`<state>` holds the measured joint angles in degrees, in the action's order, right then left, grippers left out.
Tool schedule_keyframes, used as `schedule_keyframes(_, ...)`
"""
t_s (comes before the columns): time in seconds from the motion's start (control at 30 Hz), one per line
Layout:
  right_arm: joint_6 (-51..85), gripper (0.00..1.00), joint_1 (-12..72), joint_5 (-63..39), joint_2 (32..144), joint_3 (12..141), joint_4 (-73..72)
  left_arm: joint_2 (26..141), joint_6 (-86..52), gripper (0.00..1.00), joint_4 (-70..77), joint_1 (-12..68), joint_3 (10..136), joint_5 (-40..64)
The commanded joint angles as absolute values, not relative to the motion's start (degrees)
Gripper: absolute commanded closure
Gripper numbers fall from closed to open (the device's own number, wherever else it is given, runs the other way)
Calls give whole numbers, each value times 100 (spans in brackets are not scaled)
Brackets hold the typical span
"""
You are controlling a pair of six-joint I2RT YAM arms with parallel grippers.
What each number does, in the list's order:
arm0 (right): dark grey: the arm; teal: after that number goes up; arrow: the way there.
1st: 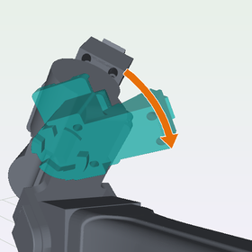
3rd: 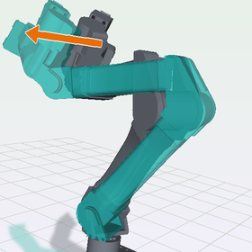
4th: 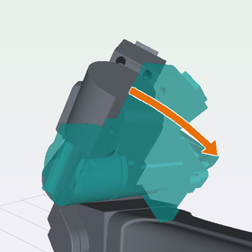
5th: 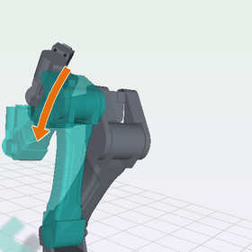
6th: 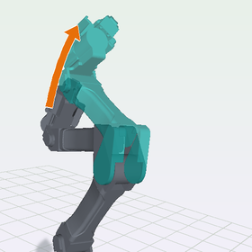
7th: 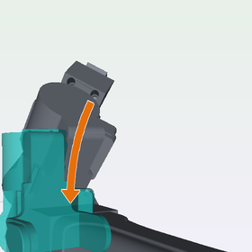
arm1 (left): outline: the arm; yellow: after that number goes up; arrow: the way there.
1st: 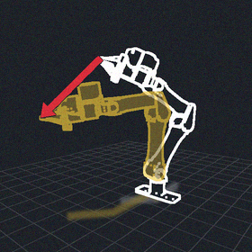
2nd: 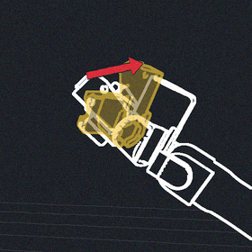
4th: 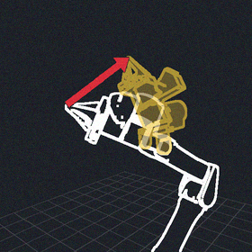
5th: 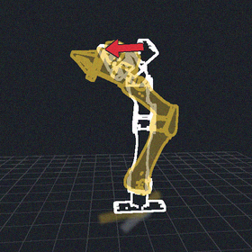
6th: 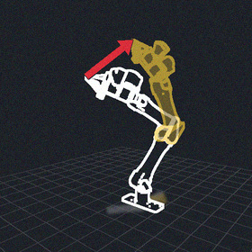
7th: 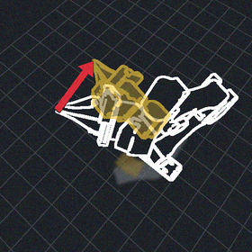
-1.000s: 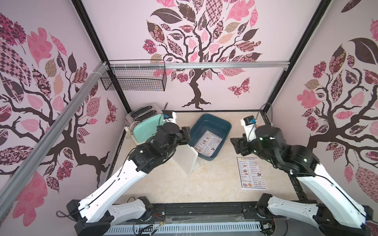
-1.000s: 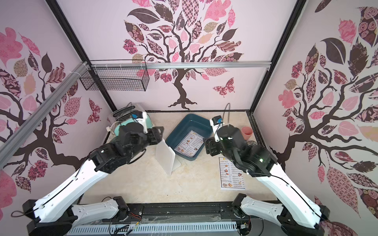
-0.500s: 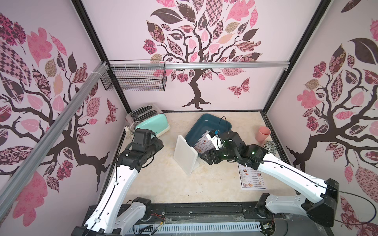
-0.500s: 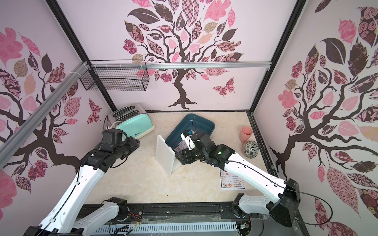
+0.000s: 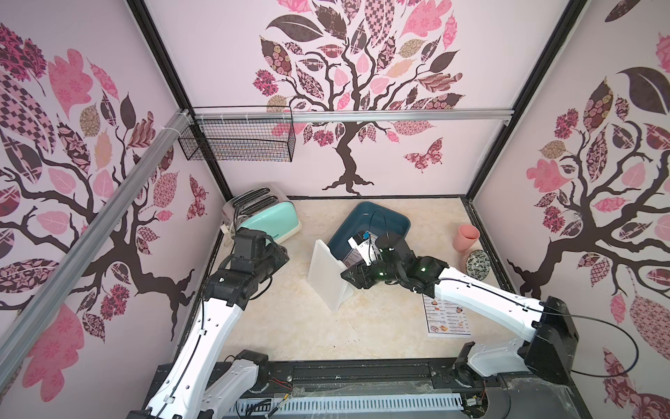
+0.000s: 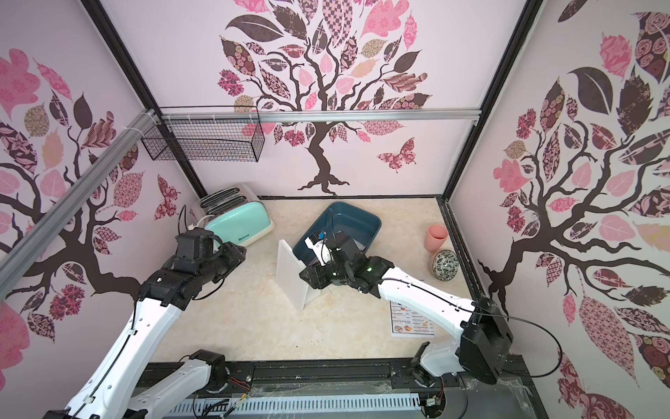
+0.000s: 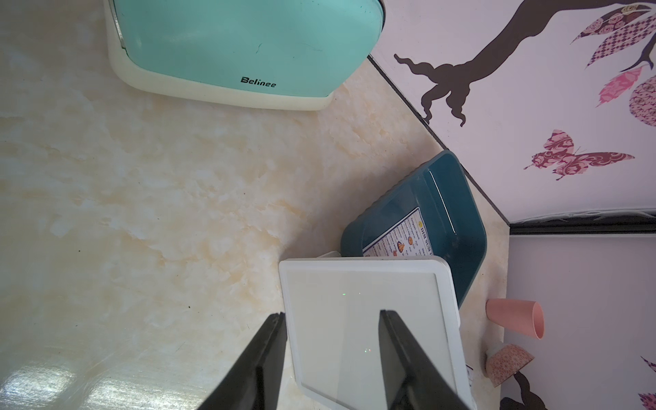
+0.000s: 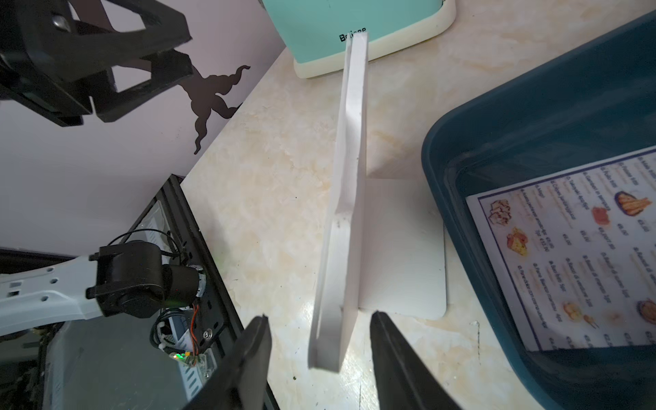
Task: Replace the menus in the menu holders
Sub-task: Move the menu holder to the center of the board.
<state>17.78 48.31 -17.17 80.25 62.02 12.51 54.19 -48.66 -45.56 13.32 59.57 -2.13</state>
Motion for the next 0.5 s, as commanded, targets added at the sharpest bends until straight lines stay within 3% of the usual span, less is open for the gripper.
schedule_keyframes(0.0, 1671, 56, 4878, -1789, 8155, 6488, 1172, 5320, -4836, 52, -4577, 1310, 6025, -333)
schedule_keyframes(0.27, 1608, 72, 4902, -1984, 8432, 6612, 1189, 5142, -4758, 53, -4740, 1313, 6130, -577)
schedule_keyframes(0.47, 1648, 78, 5059, -2048, 8684, 6831, 1138, 5024, -4696, 53, -4938, 1318, 6296, -790)
